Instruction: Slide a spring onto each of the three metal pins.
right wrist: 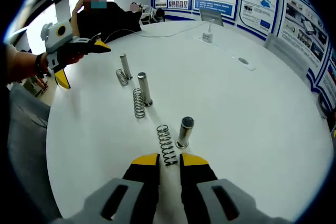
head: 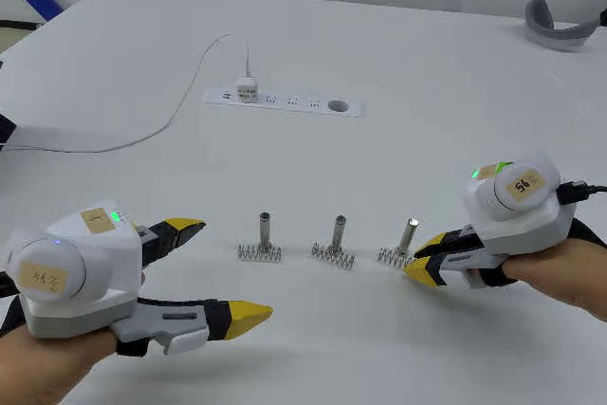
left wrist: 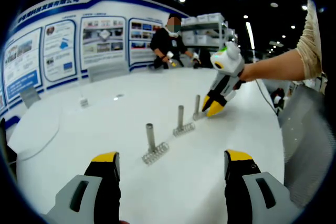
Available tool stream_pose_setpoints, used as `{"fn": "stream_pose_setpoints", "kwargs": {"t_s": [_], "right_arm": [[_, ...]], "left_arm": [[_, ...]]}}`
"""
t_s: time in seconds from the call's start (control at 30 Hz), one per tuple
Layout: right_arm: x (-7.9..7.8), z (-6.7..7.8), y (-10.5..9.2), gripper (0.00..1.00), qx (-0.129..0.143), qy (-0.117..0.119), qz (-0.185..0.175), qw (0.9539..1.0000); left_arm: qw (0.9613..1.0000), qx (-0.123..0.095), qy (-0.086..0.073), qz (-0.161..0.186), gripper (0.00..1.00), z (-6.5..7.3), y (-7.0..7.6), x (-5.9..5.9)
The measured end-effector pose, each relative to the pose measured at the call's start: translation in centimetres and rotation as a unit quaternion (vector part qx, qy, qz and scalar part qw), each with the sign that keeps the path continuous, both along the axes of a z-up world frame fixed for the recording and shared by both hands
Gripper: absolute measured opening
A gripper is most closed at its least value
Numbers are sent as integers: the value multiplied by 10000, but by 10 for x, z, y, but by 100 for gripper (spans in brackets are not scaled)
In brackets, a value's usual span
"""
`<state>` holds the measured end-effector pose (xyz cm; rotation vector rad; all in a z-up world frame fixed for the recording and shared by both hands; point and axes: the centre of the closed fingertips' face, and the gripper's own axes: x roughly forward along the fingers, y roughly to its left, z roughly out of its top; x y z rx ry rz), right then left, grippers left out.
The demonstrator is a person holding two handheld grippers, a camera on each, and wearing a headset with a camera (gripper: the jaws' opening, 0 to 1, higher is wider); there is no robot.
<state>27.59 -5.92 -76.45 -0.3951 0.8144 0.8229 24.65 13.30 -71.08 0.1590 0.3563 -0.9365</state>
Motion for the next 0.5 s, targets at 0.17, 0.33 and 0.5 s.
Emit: {"fn": "stream_pose_setpoints", "kwargs": {"t_s": [0.17,0.33,0.5], "right_arm": [[-2,-4,0,16,-80,44,142,9999],[-2,-4,2,15,-131,36,295,9995],[-2,-5,2,14,-161,71,365,9992]], "left_arm": [[10000,9,16,2,83,-1,0,0],[10000,3,17,3,83,-1,0,-1],[10000,8,23,0,83,-1,0,-2]]}}
